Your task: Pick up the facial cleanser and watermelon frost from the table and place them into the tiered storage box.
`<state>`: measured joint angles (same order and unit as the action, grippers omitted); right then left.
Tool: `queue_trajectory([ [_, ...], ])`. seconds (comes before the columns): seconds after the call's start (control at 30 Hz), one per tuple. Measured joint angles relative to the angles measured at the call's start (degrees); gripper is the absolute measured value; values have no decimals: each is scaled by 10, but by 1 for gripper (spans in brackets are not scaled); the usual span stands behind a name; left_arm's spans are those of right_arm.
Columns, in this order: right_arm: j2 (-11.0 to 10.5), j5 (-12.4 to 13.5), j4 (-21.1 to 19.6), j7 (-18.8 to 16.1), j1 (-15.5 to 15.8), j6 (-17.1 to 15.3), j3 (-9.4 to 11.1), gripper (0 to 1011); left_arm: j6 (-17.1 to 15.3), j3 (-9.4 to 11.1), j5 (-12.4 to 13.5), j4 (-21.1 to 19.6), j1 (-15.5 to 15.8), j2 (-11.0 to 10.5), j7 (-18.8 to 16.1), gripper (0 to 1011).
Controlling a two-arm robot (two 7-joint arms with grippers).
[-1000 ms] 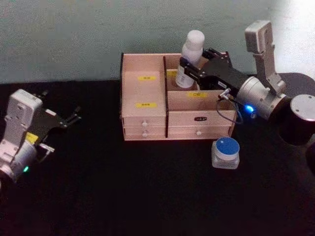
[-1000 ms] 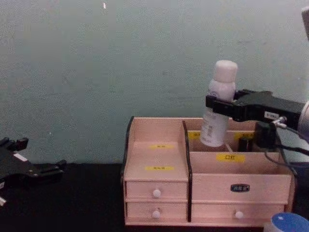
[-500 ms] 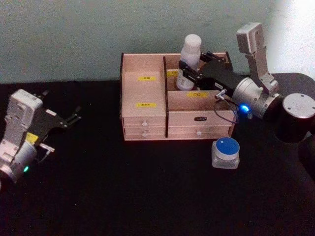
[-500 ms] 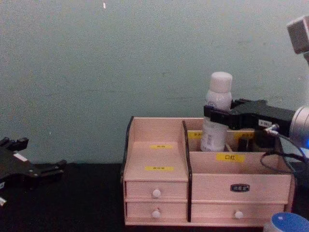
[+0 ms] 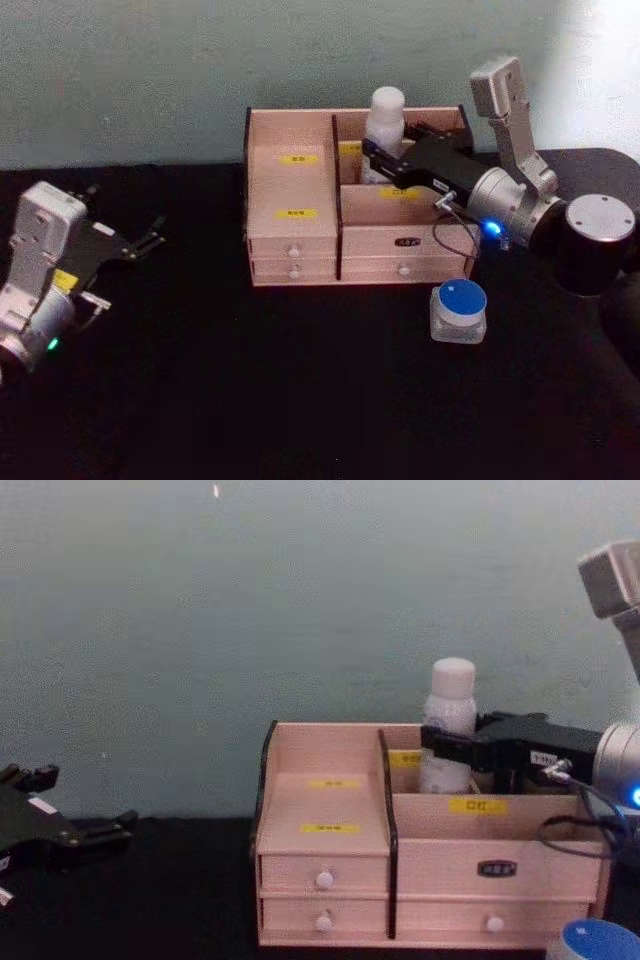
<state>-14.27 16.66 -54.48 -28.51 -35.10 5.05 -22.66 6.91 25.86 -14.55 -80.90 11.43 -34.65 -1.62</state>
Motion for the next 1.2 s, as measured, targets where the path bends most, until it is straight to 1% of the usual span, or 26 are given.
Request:
queue_trajectory([
  [0.2, 3, -5, 10, 1, -3, -8, 0, 592, 0, 0, 0, 0, 0, 0, 0, 1001],
  [0.8, 3, -4, 8, 1, -2, -7, 0, 594, 0, 0, 0, 0, 0, 0, 0, 1001],
  [0.9, 3, -4, 8, 1, -2, -7, 0, 658, 0, 0, 0, 0, 0, 0, 0, 1001],
  [0.93, 3, -4, 8, 0, -2, -7, 0, 697, 0, 0, 0, 0, 0, 0, 0, 1001],
  [0.97, 3, -4, 8, 0, -2, -7, 0, 715, 0, 0, 0, 0, 0, 0, 0, 1001],
  [1.0, 3, -4, 7, 0, -2, -7, 0, 768, 0, 0, 0, 0, 0, 0, 0, 1001],
  [1.07, 2, -4, 7, 0, -2, -7, 0, 821, 0, 0, 0, 0, 0, 0, 0, 1001],
  [1.1, 2, -4, 7, 0, -2, -6, 0, 865, 0, 0, 0, 0, 0, 0, 0, 1001],
  [1.2, 2, -3, 7, 0, -2, -6, 0, 930, 0, 0, 0, 0, 0, 0, 0, 1001],
])
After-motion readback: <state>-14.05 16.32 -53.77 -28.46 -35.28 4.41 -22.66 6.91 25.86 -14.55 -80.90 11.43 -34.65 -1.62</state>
